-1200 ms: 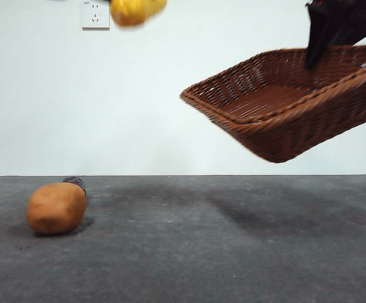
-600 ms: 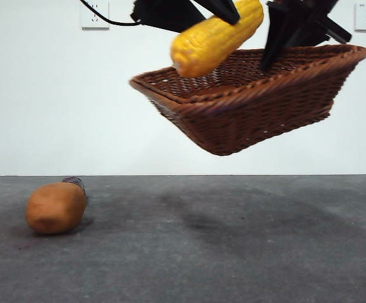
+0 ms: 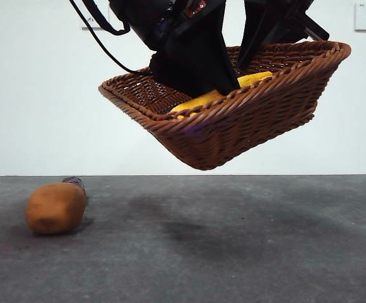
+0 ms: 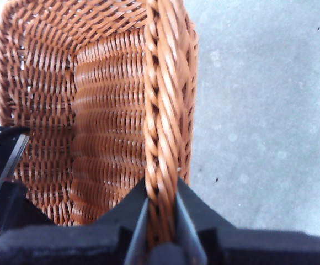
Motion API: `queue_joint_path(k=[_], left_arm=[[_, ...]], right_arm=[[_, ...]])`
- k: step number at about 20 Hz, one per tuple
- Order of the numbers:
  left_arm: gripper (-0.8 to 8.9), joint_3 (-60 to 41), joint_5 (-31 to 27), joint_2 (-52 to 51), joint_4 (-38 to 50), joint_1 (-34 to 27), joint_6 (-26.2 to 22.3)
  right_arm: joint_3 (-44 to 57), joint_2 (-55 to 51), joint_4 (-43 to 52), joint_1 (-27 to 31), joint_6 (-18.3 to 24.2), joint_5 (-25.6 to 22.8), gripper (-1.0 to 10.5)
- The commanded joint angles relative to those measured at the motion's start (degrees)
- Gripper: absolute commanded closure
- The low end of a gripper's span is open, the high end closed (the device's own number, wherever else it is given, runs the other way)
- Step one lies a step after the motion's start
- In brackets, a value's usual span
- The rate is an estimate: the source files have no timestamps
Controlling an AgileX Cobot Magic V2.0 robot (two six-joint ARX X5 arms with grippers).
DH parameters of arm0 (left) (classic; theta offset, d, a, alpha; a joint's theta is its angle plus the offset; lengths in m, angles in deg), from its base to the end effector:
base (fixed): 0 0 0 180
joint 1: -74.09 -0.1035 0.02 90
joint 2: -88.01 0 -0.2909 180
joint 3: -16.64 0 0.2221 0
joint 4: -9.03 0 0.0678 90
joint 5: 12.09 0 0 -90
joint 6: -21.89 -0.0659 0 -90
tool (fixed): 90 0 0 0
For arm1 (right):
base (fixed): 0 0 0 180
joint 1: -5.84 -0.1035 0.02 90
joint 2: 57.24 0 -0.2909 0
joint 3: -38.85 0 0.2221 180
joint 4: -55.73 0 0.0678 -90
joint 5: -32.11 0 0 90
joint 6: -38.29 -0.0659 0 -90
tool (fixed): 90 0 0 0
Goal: Help me put the vegetables on the table into the basket
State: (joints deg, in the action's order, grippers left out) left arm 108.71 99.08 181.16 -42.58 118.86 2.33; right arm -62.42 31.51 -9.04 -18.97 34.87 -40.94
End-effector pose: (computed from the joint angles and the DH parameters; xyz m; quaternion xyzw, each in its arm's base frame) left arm 0.2221 -0.2538 0.2870 0.2171 0.3452 -0.5544 0.7255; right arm 0.2738 0.1478 0.3390 -0.0051 0.4486 0.3067 0.8394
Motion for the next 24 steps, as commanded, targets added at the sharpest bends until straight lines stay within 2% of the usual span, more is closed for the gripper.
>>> queue_joint_path(k=[1, 2, 8, 10, 12, 15, 18, 22, 24], left_arm=[[3.59, -0.24, 1.51, 0.33, -1.07, 0.96, -0.81], [3.28, -0.22, 1.97, 0.17, -1.16, 1.03, -0.79], [3.28, 0.17, 1.73, -1.77, -2.64, 0.55, 0.55], [3.28, 1.36, 1.57, -4.31, -2.62, 0.02, 3.02], [3.28, 3.56, 0.22, -7.32, -3.80, -1.01, 8.61], [3.28, 9.16, -8.63, -12.15, -10.54, -4.13, 17.99], [3.29, 13.77, -20.00, -16.06, -20.11, -8.81, 20.92], [3.29, 13.86, -21.22, -16.83, -32.48, -18.60, 23.65], [3.29, 12.09, -21.16, -15.15, -32.72, -20.98, 24.55]], right_arm=[[0.07, 0.02, 1.18, -0.28, -0.83, 0.28, 9.6], [0.04, 0.02, 1.18, -0.28, -0.83, 0.09, 9.6], [0.07, 0.04, 1.09, -0.28, -0.55, -0.07, 9.6], [0.04, 0.04, 1.07, -0.28, -0.37, -1.46, 9.6], [0.07, 0.04, 1.07, -0.22, -0.31, -3.54, 9.6], [0.04, 0.04, 1.11, 0.66, 0.72, -4.02, 9.6], [0.04, 0.02, 1.46, 2.56, 1.18, -3.89, 9.6], [0.04, 0.02, 1.62, 6.29, 2.25, -2.73, 9.6], [0.04, 0.02, 1.62, 7.21, 2.95, -2.08, 9.6]])
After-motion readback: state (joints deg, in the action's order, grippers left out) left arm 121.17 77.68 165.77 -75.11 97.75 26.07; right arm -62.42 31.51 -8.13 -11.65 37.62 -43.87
